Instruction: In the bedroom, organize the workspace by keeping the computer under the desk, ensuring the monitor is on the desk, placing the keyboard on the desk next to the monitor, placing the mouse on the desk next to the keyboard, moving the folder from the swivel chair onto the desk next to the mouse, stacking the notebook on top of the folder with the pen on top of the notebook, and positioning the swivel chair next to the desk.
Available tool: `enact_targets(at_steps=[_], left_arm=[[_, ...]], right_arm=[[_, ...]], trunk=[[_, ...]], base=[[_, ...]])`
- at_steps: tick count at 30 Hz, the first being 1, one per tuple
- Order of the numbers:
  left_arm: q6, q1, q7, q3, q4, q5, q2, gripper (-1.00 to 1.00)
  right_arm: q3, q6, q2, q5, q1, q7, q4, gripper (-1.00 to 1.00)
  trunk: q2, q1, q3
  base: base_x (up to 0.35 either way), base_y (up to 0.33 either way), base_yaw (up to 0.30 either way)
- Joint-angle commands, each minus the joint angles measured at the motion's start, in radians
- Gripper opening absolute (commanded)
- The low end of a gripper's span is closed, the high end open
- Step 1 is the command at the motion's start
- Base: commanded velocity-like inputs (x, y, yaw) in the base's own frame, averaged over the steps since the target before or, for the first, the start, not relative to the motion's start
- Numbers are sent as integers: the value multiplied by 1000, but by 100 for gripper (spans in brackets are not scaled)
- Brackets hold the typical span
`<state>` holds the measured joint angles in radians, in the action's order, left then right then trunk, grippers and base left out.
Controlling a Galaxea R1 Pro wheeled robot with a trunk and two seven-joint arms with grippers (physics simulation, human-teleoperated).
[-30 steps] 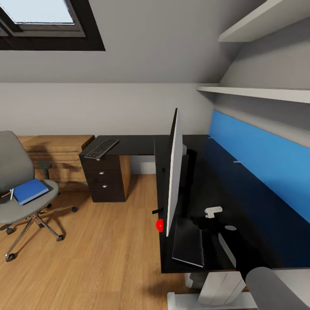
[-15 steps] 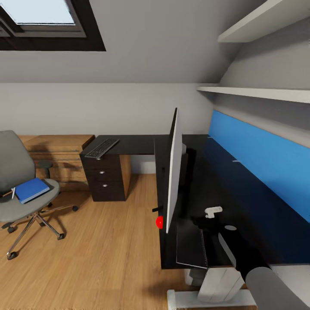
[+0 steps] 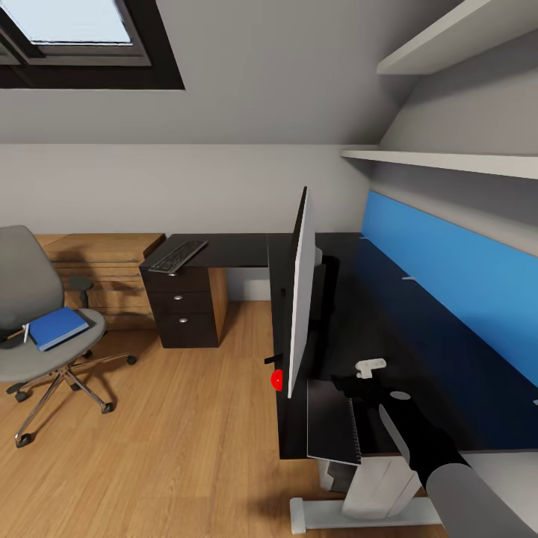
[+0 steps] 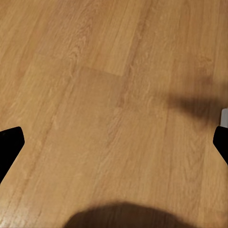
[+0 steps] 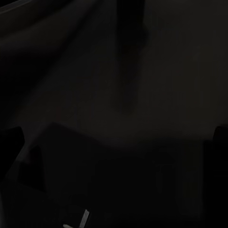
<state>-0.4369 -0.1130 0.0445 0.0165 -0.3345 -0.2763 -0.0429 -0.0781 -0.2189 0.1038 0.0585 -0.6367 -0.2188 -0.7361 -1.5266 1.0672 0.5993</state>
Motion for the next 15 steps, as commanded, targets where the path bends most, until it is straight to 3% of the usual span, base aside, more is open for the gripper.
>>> enact_targets(at_steps=[1, 15], left_arm=[[-3, 0, 5, 2, 0, 0, 0, 100], [-3, 0, 5, 2, 0, 0, 0, 100]], right_arm=[[-3, -8, 1, 4, 0, 1, 87, 100], [-3, -8, 1, 4, 0, 1, 87, 100]], trunk=[[0, 0, 1], [0, 0, 1]], base=[[-4, 0, 0], [-1, 0, 0]])
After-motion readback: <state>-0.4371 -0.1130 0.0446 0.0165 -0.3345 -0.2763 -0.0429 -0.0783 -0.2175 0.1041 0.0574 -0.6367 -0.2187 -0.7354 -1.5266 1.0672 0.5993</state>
